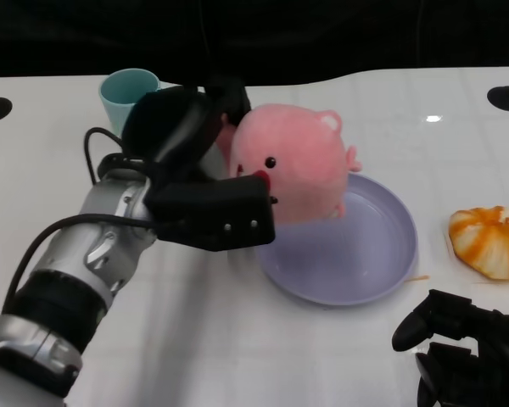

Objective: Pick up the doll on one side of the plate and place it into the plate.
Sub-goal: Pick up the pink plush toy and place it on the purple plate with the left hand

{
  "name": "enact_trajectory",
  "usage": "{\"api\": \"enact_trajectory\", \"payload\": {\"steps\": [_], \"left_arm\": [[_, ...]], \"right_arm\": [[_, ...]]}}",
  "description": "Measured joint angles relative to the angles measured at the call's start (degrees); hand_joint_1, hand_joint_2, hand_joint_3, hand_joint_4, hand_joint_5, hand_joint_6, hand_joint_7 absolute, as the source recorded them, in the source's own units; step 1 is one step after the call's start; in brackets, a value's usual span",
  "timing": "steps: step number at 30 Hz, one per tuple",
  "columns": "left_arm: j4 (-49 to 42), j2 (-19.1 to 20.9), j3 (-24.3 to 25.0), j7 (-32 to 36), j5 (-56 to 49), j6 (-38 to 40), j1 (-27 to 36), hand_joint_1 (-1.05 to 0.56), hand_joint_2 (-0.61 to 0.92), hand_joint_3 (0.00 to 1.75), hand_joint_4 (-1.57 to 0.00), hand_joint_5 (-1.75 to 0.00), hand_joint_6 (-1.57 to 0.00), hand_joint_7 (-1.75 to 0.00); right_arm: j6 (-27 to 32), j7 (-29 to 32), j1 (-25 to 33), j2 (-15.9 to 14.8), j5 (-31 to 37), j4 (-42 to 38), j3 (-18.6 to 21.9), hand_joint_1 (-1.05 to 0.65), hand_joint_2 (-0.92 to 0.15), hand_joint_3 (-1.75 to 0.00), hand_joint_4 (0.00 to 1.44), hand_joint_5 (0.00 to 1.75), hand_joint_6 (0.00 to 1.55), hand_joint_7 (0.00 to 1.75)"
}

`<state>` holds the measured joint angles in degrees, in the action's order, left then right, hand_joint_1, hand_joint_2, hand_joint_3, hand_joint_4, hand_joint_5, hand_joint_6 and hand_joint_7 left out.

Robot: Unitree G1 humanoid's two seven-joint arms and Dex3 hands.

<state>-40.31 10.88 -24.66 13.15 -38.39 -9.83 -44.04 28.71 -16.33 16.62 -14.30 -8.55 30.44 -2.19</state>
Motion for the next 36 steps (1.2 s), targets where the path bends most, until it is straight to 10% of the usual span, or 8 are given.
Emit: {"api": "enact_trajectory", "payload": {"steps": [28, 30, 36], "left_arm": [[-25.03, -16.25, -4.8, 2.18, -0.57, -2.43, -10.76, -0.21, 0.54, 1.1, -0.91, -1.75, -0.71, -1.75], [-25.5, -16.41, -4.79, 2.15, -0.48, -2.45, -10.82, -0.2, 0.52, 0.96, -0.86, -1.75, -0.73, -1.54], [-25.95, -16.43, -4.19, -2.34, 1.01, -1.51, -11.93, -0.31, 0.89, 0.28, -0.59, -1.31, -0.76, -0.22]], "right_arm": [[-0.52, 0.44, 1.44, 0.01, 1.45, 1.78, -2.1, -0.05, -0.71, -1.06, 0.61, 1.75, 0.5, 1.46], [-0.92, 0.44, 1.7, 0.01, 1.62, 1.92, -2.13, -0.05, -0.71, -1.05, 0.6, 1.75, 0.5, 1.46], [-1.17, 0.41, 1.83, 0.01, 2.05, 1.95, -2.18, -0.05, -0.7, -1.06, 0.61, 1.75, 0.51, 1.46]]}}
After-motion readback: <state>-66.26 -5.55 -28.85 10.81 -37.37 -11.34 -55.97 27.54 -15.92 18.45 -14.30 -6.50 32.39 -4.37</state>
